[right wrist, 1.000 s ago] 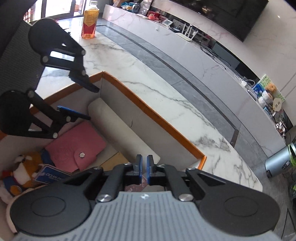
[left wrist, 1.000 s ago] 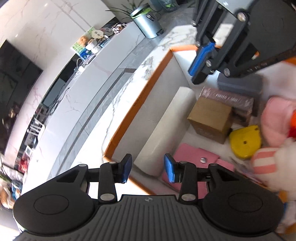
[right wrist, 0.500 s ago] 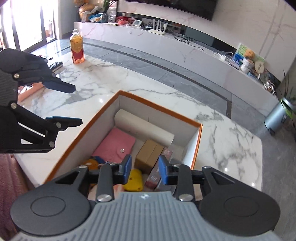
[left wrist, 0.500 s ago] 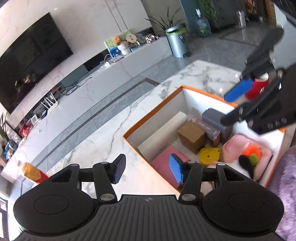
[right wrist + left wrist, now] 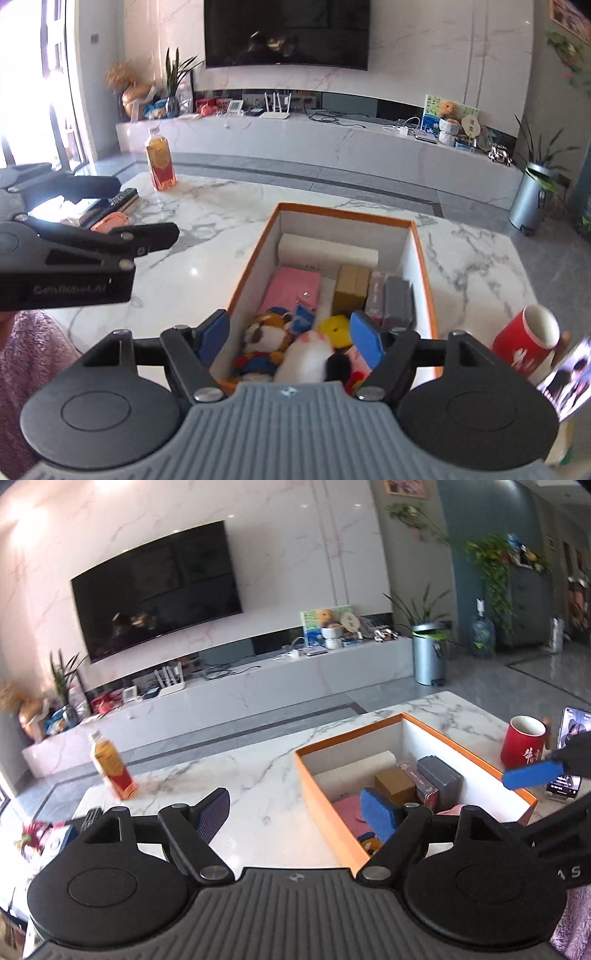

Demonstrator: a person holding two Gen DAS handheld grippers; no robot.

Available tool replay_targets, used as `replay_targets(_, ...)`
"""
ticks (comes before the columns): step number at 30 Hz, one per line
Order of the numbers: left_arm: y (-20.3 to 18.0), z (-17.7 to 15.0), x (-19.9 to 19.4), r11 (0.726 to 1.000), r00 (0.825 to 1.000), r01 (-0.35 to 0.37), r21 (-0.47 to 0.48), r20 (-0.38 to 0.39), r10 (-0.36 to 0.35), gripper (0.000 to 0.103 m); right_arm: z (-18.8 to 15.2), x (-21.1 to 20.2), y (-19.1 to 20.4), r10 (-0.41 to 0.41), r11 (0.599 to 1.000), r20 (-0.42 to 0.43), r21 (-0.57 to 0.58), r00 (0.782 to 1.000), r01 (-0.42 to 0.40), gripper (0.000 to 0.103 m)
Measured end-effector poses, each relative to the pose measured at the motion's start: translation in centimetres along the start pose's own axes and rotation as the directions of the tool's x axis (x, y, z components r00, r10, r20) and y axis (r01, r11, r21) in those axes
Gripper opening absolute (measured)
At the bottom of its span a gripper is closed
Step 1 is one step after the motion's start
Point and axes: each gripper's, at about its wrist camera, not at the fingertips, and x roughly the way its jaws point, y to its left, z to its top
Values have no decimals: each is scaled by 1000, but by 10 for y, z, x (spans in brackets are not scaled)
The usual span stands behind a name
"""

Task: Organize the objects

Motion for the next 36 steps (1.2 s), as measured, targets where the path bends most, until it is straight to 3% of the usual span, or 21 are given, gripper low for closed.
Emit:
replay_targets(5, 1, -25, -9, 999, 999, -36, -39, -14, 36, 92, -27, -10, 9, -50, 995, 44, 86, 998, 46, 82)
replay_targets(10, 4, -56, -1, 992, 994, -7, -124, -111, -7, 92, -50, 1, 14, -117, 989, 38, 100, 992, 113, 82)
replay_targets(13, -1, -70, 5, 990, 990, -40, -132, -140, 22, 92, -61, 7, 14, -150, 983, 35, 108, 988, 146, 83)
replay_targets(22, -18, -75, 16, 994, 987, -85, -75, -145, 74, 92, -80, 23, 0, -130, 974, 45, 195, 991, 118, 85)
replay_targets(36, -24, -75, 21, 995, 985, -88, -41, -152, 81, 92, -79, 26, -2, -154, 977, 82, 162, 985, 139, 85)
